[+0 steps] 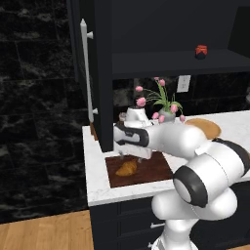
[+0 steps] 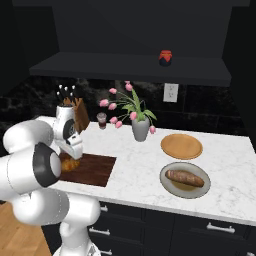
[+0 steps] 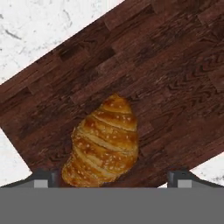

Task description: From the different types of pastries on the counter, select a croissant and place it on the cutting board. Then retrieve a jar of jam from the cabinet and place it alongside the croissant on the cutting board.

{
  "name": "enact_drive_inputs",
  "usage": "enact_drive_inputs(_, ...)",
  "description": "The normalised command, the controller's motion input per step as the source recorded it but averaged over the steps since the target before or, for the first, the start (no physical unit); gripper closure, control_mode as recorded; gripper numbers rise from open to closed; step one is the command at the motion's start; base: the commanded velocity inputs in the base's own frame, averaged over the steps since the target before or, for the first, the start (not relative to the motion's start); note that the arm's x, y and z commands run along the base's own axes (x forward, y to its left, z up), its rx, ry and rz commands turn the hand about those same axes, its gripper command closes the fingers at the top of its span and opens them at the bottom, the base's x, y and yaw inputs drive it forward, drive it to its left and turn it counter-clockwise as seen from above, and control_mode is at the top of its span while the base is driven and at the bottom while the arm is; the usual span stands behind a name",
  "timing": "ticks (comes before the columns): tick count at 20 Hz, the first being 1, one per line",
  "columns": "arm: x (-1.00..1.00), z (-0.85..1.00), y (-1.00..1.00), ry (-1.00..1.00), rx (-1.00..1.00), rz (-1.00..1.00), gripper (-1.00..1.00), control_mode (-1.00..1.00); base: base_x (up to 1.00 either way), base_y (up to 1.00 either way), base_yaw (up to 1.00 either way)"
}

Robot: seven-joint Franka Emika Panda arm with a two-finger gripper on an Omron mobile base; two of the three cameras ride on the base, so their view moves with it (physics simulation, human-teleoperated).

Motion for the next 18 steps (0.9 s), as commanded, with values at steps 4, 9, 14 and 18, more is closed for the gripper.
enact_drive_inputs(4,-0.02,0.43,0.00,0.06,0.00,0.00,-1.00,-1.00,0.00,0.00,0.00)
enact_drive_inputs(9,-0.11,0.06,-0.04,0.00,0.00,0.00,-1.00,-1.00,0.00,0.00,0.00)
enact_drive_inputs(14,-0.61,0.83,-0.50,-0.07,0.00,0.03,-1.00,-1.00,0.00,0.00,0.00)
enact_drive_inputs(18,-0.57,0.78,-0.84,-0.14,0.00,0.04,-1.00,-1.00,0.00,0.00,0.00)
